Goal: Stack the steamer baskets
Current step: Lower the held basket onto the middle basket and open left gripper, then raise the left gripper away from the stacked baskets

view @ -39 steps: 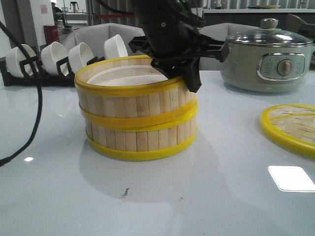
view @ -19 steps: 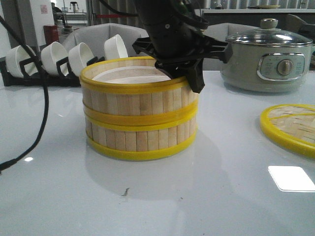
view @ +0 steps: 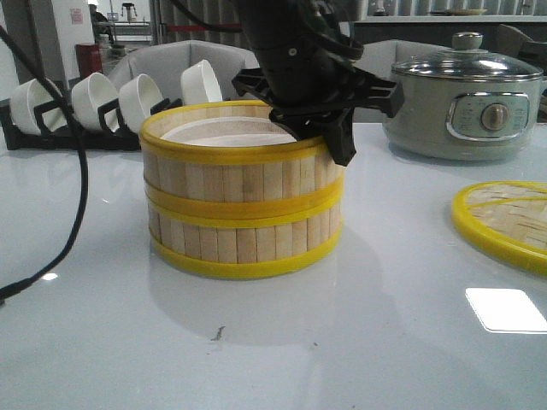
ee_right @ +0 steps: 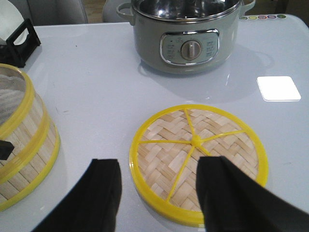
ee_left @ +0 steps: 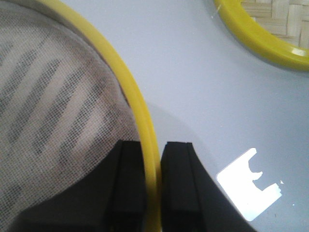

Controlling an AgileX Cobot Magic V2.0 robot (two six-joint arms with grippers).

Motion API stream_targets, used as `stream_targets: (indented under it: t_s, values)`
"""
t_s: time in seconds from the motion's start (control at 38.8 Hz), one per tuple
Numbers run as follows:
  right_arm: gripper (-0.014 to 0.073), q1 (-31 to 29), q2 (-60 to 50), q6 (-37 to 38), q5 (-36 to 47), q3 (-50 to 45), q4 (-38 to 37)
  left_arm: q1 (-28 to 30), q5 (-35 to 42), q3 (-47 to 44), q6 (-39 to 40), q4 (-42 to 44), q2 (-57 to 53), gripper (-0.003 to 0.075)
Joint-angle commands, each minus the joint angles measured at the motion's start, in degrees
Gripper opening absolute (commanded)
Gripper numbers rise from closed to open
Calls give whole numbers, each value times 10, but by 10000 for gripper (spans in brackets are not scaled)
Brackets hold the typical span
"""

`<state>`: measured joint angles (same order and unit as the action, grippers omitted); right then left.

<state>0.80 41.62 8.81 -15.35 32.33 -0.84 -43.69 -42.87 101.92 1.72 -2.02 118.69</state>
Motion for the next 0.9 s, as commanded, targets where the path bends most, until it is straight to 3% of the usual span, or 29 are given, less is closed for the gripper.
stream_targets:
  t_s: [0.0,0.15,0.44,0.49,0.54,0.64,0.7,0.88]
  values:
    - [465,-2,-1,-5,41,22,-8,-4,42,25,-2,17,-36,284]
    - [465,-2,-1,-5,39,22,-8,-4,22,59,-2,20,-37,432]
    - [465,-2,-1,-5,34,22,-8,-3,-40,143,-2,20,-39,433]
    - [465,-2,-1,-5,33,22,-8,-1,-44,151,-2,25,-44,411]
    - [465,-2,-1,-5,33,22,-8,4,-48,157,-2,26,-51,336]
    - [465,-2,-1,-5,33,22,-8,24,-38,158,-2,26,-79,64]
    - [465,-2,-1,-5,33,22,-8,38,-31,158,-2,29,-97,115]
    - [465,-2,-1,-5,33,22,-8,122,-54,152,-2,29,-180,96]
